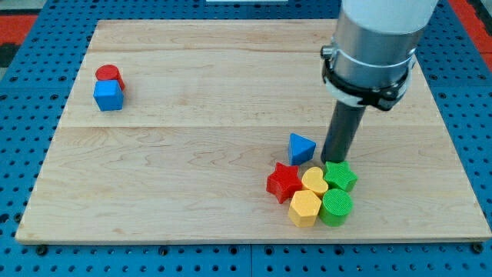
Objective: Push the blue triangle toward the green star
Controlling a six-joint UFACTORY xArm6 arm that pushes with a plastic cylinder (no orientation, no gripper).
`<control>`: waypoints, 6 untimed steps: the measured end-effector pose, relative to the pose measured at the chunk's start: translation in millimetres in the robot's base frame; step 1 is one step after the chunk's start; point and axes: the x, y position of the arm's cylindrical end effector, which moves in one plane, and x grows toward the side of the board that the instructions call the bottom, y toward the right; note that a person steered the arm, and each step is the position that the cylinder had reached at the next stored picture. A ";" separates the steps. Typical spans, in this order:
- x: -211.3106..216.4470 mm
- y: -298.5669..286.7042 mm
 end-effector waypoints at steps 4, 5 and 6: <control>-43.3 -63.2; -35.5 -23.7; -21.9 -23.7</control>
